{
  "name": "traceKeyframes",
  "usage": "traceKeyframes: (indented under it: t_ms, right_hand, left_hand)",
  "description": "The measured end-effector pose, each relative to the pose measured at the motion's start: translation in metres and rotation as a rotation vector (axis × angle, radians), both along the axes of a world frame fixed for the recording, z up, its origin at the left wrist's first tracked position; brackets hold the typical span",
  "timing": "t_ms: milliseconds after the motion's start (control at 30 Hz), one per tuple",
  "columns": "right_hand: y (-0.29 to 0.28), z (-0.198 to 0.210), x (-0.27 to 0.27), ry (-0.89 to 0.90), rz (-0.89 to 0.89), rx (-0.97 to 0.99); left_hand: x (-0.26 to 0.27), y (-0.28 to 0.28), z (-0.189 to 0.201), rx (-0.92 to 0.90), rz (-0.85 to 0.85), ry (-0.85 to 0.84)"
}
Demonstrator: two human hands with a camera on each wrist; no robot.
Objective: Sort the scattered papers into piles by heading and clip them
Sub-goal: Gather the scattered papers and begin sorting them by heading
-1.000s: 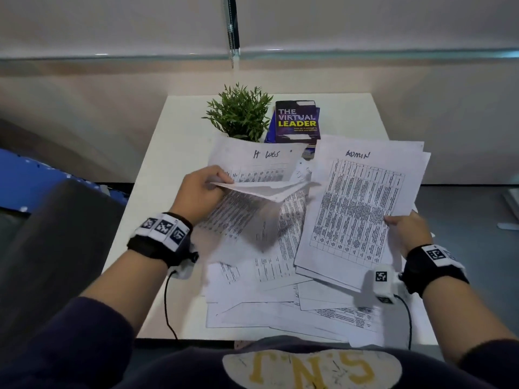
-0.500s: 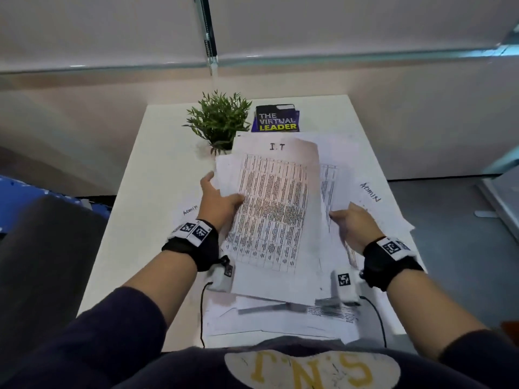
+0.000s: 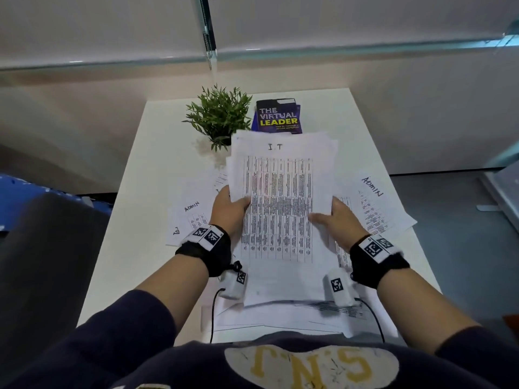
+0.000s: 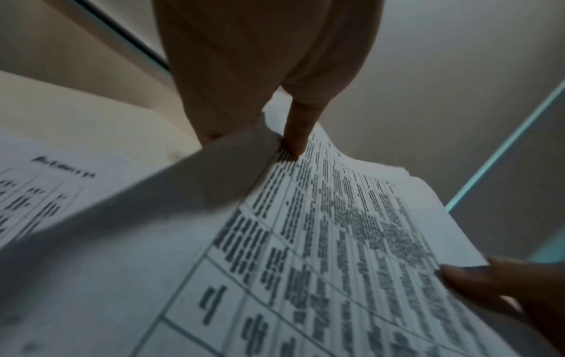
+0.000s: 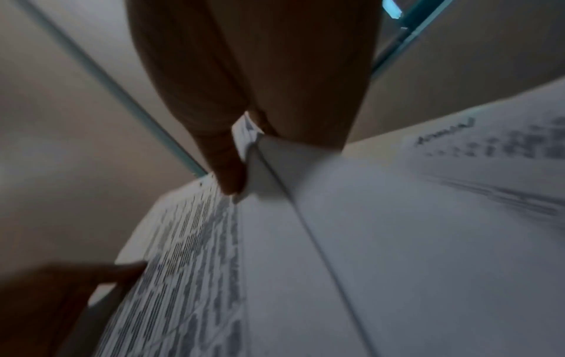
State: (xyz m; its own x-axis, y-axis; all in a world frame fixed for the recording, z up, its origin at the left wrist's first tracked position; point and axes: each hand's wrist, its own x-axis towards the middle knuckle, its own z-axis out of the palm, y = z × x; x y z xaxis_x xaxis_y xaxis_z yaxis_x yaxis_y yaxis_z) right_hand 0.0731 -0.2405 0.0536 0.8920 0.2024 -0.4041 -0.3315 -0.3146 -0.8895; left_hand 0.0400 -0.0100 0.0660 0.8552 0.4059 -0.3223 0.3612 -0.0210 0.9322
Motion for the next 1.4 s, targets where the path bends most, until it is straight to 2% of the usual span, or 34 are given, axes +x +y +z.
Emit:
traceKeyframes:
  t_ms: [100,200,267,367,633,867,1000,1067,1100,1167,1200,1300,1400]
  right_hand:
    - [0.008,0.016,0.008,-0.235,-0.078,-0.091]
    - [0.015,0.036,0.011,-0.351,-0.176,0.014]
    - [0.017,0.042,0.011,-0.386,-0.177,0.077]
    - [0.016,0.038,0.006,-0.331,-0.119,0.105]
    - [0.025,0.019,0.006,-0.191,-0.128,0.197]
    - [0.027,0.008,0.014,-0.112,-0.113,0.238]
    - [-0.003,-0.005,0.013,0.004,-0.108,0.186]
    - [-0.014,-0.011,0.013,0.058,-0.160,0.272]
    - [-0.017,-0.014,0.015,0.095,-0.212,0.383]
    - [-0.016,-0.017,0.018,0.157,-0.294,0.606]
    - [-0.013,-0.014,0.018,0.180,-0.312,0.644]
    - [-0.004,-0.007,0.019,0.234,-0.286,0.559]
    - [-0.005,-0.005,0.019,0.264,-0.310,0.556]
  left_hand:
    - [0.004,-0.001,0.025,0.043,0.037,-0.170]
    - [-0.002,-0.003,0.046,0.129,0.022,-0.308]
    - [-0.011,-0.005,0.053,0.149,-0.006,-0.379]
    - [-0.023,-0.002,0.043,0.118,-0.052,-0.406]
    - [-0.015,0.006,0.021,0.065,0.036,-0.296]
    - [0.003,0.011,0.042,-0.001,0.092,-0.258]
    - [0.016,0.035,0.069,-0.232,0.185,-0.397]
    - [0.024,0.047,0.076,-0.383,0.236,-0.449]
    - [0.027,0.050,0.077,-0.452,0.258,-0.452]
    - [0.029,0.051,0.078,-0.541,0.256,-0.421]
    - [0.029,0.047,0.076,-0.578,0.239,-0.404]
    - [0.023,0.035,0.067,-0.649,0.216,-0.302]
    - [0.018,0.029,0.049,-0.682,0.235,-0.223]
